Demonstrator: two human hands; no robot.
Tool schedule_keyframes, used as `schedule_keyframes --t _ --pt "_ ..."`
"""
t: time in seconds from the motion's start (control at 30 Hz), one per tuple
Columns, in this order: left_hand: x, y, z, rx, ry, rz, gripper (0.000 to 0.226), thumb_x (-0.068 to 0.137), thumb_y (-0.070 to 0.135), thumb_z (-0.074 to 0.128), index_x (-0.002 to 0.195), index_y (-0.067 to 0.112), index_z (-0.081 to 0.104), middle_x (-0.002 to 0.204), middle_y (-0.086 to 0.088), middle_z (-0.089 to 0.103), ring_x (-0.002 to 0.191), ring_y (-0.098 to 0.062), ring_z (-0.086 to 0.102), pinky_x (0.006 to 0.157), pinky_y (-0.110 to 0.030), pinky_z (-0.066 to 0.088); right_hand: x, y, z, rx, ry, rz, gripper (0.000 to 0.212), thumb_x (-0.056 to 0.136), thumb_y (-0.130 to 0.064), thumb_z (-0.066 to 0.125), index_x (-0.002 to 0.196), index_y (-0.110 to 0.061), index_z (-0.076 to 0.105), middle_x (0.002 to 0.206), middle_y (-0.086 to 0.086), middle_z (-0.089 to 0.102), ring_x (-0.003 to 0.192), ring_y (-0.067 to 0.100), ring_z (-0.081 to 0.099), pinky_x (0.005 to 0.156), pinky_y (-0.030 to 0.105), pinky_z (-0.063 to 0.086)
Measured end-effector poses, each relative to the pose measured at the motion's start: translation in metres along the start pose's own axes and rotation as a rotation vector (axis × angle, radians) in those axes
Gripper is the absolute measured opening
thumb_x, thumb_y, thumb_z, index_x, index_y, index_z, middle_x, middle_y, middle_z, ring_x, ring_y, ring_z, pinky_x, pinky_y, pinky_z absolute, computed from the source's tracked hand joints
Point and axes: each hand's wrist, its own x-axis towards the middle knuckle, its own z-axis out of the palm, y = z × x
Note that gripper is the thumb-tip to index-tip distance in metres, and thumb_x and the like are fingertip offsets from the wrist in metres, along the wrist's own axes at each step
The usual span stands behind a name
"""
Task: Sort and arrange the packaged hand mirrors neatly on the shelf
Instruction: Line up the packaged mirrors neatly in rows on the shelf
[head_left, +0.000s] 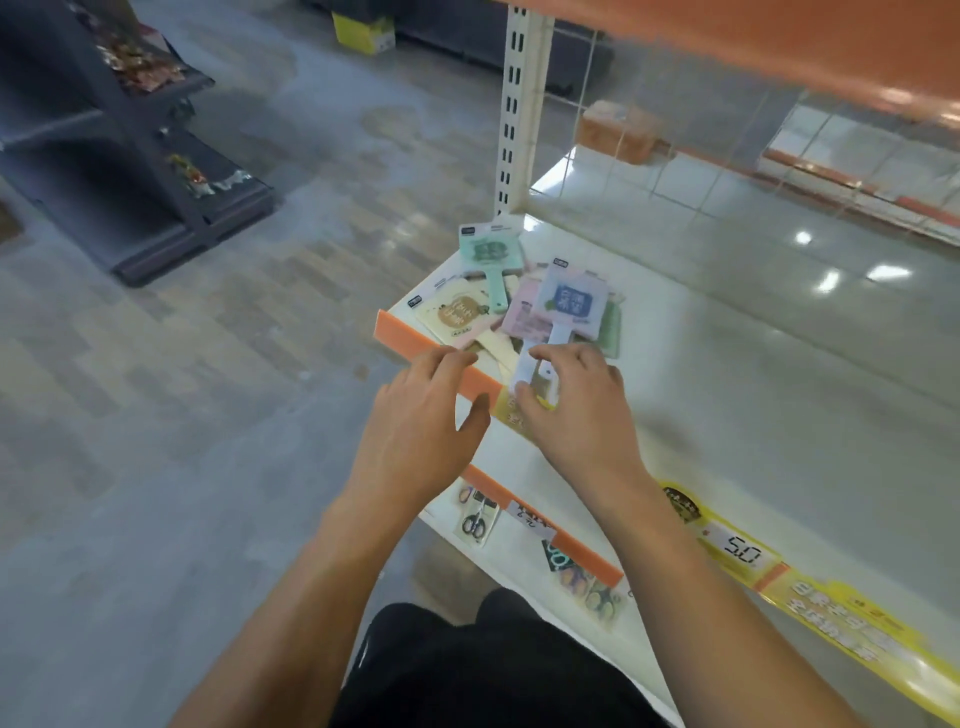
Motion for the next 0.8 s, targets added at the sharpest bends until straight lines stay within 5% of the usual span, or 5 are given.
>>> schedule_keyframes --t 0.8 --pt "0.13 -0.017 0.049 0.036 -0.18 0.338 0.039 0.089 0.038 0.052 0.122 0.017 0.054 0.123 -0.007 0.055 0.1 -0.033 0.059 0.079 -0.045 0.049 0.073 0.009 0.009 -0.057 0.132 0.299 0.056 0.09 -0.044 0.057 0.14 -0.025 0.041 0.144 0.005 0.033 0.129 0.03 0.033 0.104 0.044 0.039"
